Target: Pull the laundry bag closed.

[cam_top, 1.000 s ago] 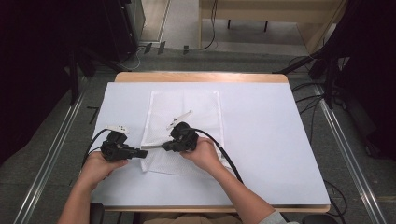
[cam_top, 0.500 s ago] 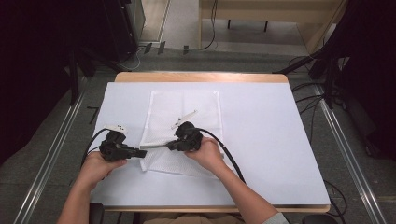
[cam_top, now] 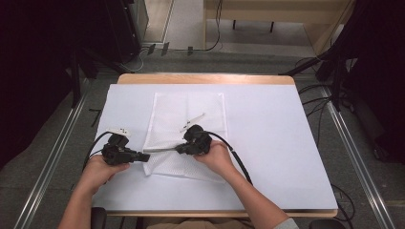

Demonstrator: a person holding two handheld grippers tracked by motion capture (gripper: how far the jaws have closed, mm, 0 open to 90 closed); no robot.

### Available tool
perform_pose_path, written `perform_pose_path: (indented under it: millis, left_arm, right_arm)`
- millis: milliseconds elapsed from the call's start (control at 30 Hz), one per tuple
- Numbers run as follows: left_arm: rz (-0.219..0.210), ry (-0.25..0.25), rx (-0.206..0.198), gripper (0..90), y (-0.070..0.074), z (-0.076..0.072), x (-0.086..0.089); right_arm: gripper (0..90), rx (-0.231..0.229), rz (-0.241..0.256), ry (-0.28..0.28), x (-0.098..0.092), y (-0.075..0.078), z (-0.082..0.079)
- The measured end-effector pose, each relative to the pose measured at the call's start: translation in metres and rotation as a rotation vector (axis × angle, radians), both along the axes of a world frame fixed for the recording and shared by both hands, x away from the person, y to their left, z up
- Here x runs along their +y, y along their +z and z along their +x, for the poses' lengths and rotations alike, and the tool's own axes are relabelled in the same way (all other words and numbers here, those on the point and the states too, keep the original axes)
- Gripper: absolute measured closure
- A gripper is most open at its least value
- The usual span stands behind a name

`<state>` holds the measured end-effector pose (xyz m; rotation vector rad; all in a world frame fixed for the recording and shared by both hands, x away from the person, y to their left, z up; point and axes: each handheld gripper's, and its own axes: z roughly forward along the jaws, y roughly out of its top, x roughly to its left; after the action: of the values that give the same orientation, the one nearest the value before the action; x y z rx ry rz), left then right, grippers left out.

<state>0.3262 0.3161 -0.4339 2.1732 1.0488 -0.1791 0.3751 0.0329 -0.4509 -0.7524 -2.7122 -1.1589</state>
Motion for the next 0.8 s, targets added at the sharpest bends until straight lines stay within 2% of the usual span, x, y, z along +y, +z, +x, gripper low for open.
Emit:
perform_pose_path:
  millis: [800]
  left_arm:
    - [-0.002, -0.006, 0.009, 88.6, -0.0004, -0.0001, 0.0011]
  right_arm:
    - [88.5, 0.005, -0.010, -0.011, -0.0101, -0.0018, 0.0000]
